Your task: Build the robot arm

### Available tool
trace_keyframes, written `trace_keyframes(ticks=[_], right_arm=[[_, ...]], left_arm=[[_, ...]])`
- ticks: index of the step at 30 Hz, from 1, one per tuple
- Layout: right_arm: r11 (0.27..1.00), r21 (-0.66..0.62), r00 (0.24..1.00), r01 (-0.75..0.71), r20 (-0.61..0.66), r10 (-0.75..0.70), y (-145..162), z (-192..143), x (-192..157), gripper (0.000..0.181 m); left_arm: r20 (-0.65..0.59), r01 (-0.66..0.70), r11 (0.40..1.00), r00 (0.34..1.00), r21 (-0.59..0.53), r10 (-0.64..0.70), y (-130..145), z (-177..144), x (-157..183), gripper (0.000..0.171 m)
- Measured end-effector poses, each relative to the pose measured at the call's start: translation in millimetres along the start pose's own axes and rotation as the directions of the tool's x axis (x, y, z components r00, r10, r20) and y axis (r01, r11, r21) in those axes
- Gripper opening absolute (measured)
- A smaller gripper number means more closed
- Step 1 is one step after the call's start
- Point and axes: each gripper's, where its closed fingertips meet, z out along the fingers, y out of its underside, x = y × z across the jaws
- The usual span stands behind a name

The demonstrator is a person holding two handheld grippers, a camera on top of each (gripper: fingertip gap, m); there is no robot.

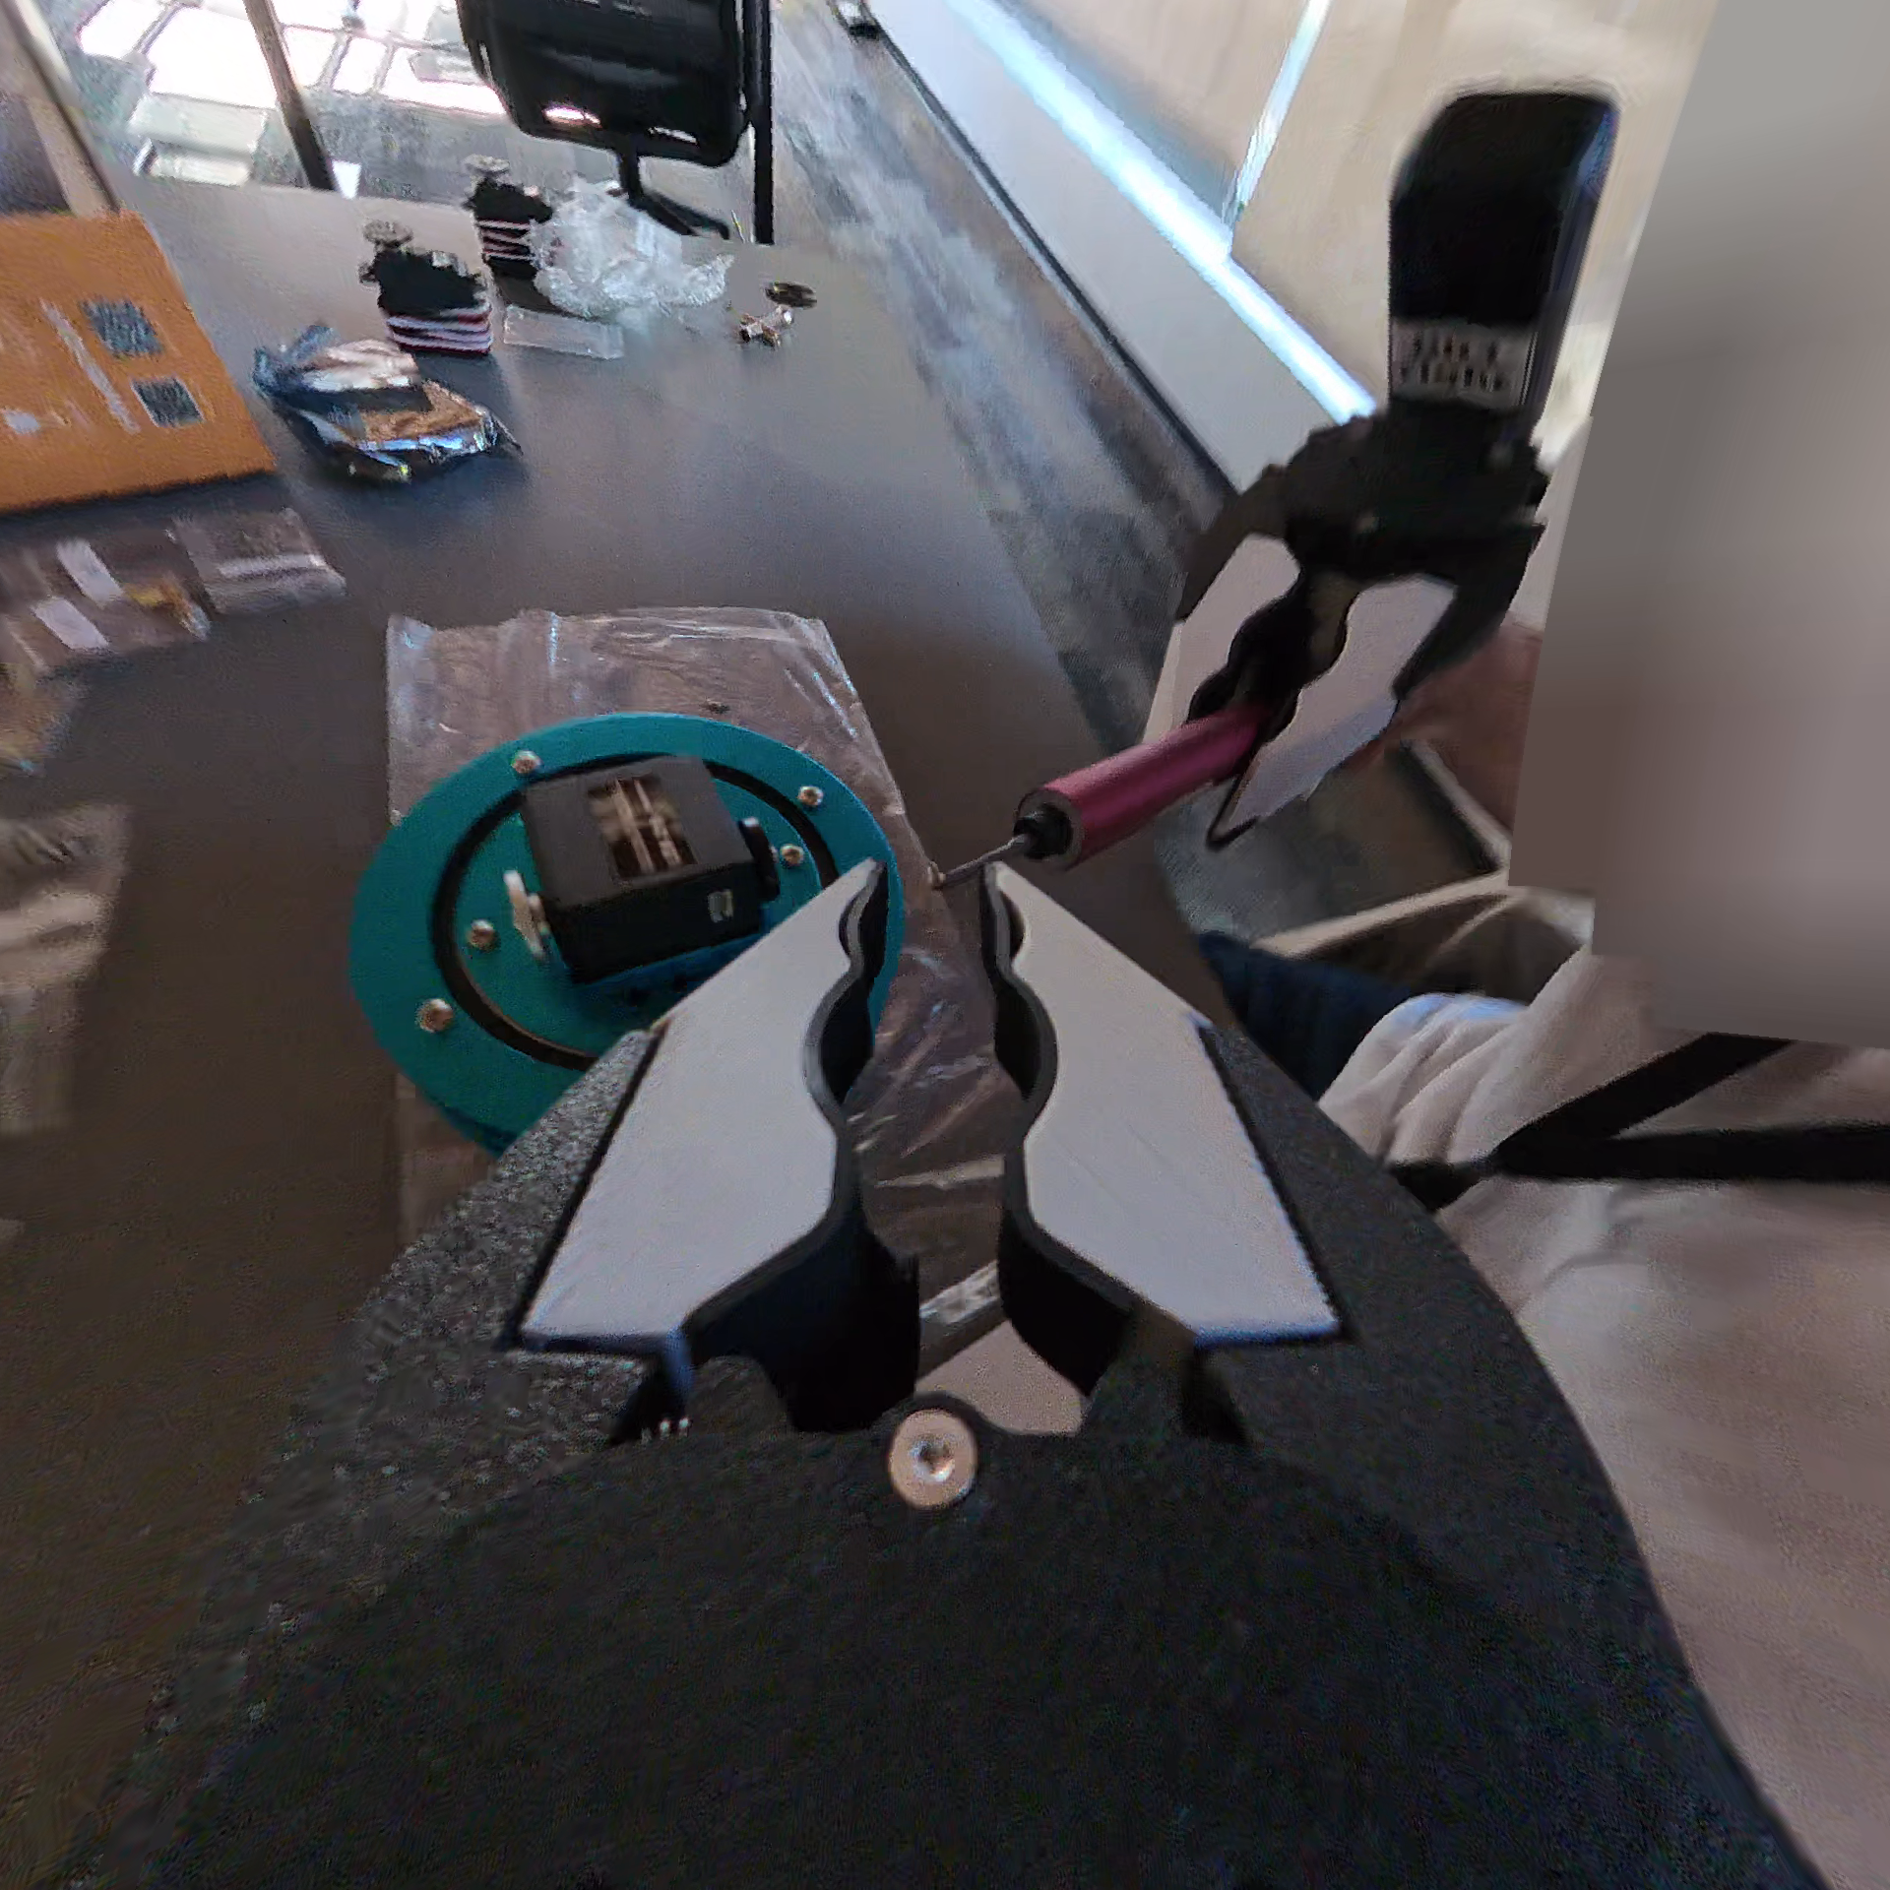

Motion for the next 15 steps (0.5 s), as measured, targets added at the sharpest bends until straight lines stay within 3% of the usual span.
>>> trace_keyframes(ticks=[5,15], right_arm=[[1.0,0.005,1.0,0.014,0.016,-0.014,-1.1,4.8,-5.5,0.019],[1.0,-0.004,0.999,0.029,0.016,-0.029,-0.3,7.2,-10.7,0.019]], left_arm=[[-0.024,0.225,0.967,0.974,0.119,-0.223,3.3,-4.2,0.4,0.016],[-0.074,0.281,0.947,0.959,0.158,-0.272,5.2,-8.1,3.1,0.001]])
